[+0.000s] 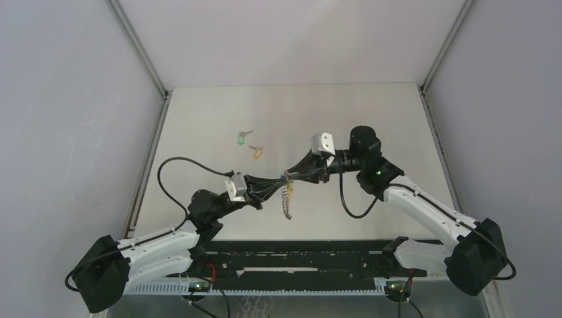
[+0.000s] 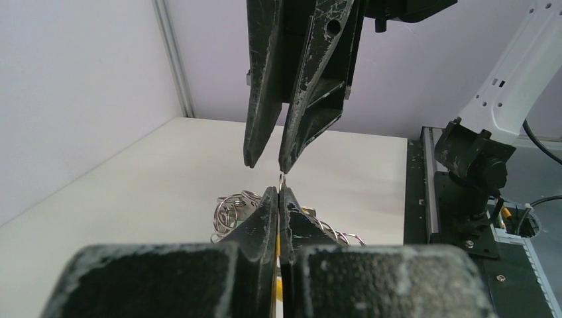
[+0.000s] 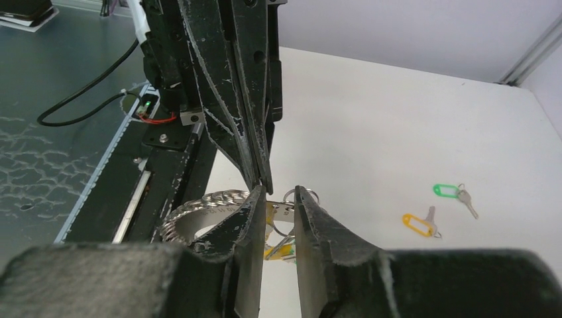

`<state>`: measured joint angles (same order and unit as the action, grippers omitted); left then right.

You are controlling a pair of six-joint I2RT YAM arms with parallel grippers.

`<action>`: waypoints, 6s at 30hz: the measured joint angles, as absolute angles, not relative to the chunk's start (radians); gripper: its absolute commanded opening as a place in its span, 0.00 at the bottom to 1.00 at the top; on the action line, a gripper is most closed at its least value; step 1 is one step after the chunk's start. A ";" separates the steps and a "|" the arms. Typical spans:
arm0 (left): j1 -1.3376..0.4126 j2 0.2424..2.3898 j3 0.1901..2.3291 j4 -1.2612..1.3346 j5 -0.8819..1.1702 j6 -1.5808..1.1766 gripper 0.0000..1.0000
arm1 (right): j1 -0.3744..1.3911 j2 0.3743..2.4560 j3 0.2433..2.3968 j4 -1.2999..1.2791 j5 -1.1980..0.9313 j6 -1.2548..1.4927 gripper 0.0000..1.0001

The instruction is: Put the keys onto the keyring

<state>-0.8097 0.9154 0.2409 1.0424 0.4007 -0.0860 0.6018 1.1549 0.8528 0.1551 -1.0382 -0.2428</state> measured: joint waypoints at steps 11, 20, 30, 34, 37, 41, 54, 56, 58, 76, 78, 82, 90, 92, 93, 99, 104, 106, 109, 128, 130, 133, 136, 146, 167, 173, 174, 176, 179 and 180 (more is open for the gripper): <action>-0.810 0.915 0.241 1.046 0.404 -0.092 0.00 | 0.603 1.160 0.856 0.091 -1.071 -0.282 0.21; -0.810 0.915 0.241 1.071 0.408 -0.104 0.00 | 0.602 1.177 0.866 0.060 -1.089 -0.306 0.14; -0.810 0.939 0.241 1.099 0.427 -0.121 0.00 | 0.603 1.193 0.875 0.037 -1.114 -0.329 0.07; -0.810 0.952 0.241 1.120 0.430 -0.126 0.00 | 0.604 1.193 0.883 0.022 -1.124 -0.342 0.00; -0.810 0.952 0.241 1.129 0.430 -0.130 0.06 | 0.605 1.193 0.894 0.002 -1.125 -0.352 0.00; -0.810 0.940 0.241 1.120 0.422 -0.125 0.26 | 0.607 1.192 0.920 -0.061 -1.104 -0.392 0.00; -0.812 0.791 0.312 0.719 0.416 0.001 0.43 | 0.715 1.184 1.103 -0.463 -0.785 -0.617 0.00; -0.812 0.791 0.326 0.686 0.416 0.014 0.43 | 0.751 1.189 1.141 -0.527 -0.720 -0.651 0.00; -0.812 0.792 0.336 0.663 0.418 0.030 0.43 | 0.786 1.200 1.179 -0.585 -0.653 -0.680 0.00; -0.812 0.850 0.338 0.658 0.476 0.072 0.32 | 0.915 1.283 1.283 -0.796 -0.371 -0.776 0.00; -0.812 0.861 0.339 0.667 0.483 0.072 0.31 | 0.918 1.284 1.289 -0.797 -0.368 -0.779 0.00; -0.812 0.877 0.339 0.678 0.493 0.072 0.30 | 0.926 1.286 1.292 -0.799 -0.367 -0.781 0.00; -0.812 0.908 0.348 0.693 0.504 0.072 0.24 | 0.932 1.291 1.293 -0.806 -0.368 -0.786 0.00; -0.812 0.910 0.348 0.694 0.505 0.072 0.23 | 0.933 1.291 1.294 -0.806 -0.368 -0.787 0.00; -0.812 0.910 0.348 0.694 0.505 0.072 0.21 | 0.933 1.291 1.294 -0.806 -0.368 -0.787 0.00; -0.812 0.916 0.348 0.697 0.508 0.072 0.10 | 0.941 1.291 1.294 -0.811 -0.371 -0.789 0.00; -0.812 0.925 0.350 0.698 0.513 0.073 0.00 | 0.945 1.291 1.294 -0.820 -0.369 -0.789 0.00; -0.812 0.925 0.350 0.698 0.517 0.073 0.00 | 0.945 1.291 1.294 -0.820 -0.369 -0.789 0.00; -0.812 0.923 0.350 0.697 0.516 0.075 0.00 | 0.945 1.291 1.294 -0.820 -0.369 -0.788 0.09; -0.812 0.867 0.306 0.864 0.440 0.067 0.00 | 0.712 1.015 1.024 -0.415 -0.652 -0.484 0.35; -0.812 0.867 0.303 0.878 0.440 0.063 0.00 | 0.687 1.018 0.994 -0.355 -0.693 -0.421 0.35; -0.812 0.867 0.301 0.897 0.440 0.063 0.00 | 0.666 1.026 0.969 -0.278 -0.748 -0.339 0.35; -0.812 0.867 0.301 0.908 0.440 0.063 0.00 | 0.660 1.048 0.967 -0.224 -0.790 -0.276 0.34; -0.812 0.862 0.301 0.912 0.440 0.064 0.00 | 0.648 1.112 0.967 -0.140 -0.888 -0.151 0.27; -0.812 0.854 0.301 0.912 0.440 0.064 0.00 | 0.628 1.135 0.967 -0.144 -0.949 -0.141 0.00; -0.812 0.841 0.294 0.918 0.444 0.064 0.00 | 0.614 1.135 0.967 -0.172 -0.954 -0.145 0.00; -0.812 0.841 0.291 0.921 0.447 0.063 0.00 | 0.614 1.136 0.967 -0.176 -0.956 -0.146 0.00; -0.813 0.841 0.288 0.929 0.450 0.063 0.00 | 0.614 1.139 0.967 -0.177 -0.961 -0.145 0.00; -0.813 0.842 0.288 0.944 0.451 0.061 0.00 | 0.616 1.148 0.967 -0.174 -0.967 -0.141 0.00; -0.813 0.843 0.287 0.954 0.452 0.059 0.00 | 0.619 1.153 0.967 -0.173 -0.968 -0.140 0.00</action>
<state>-0.8131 0.8433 0.2874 0.9539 0.4522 0.0586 0.6189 1.1526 0.9668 -0.1726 -0.9676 -0.1402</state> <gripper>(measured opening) 0.008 0.002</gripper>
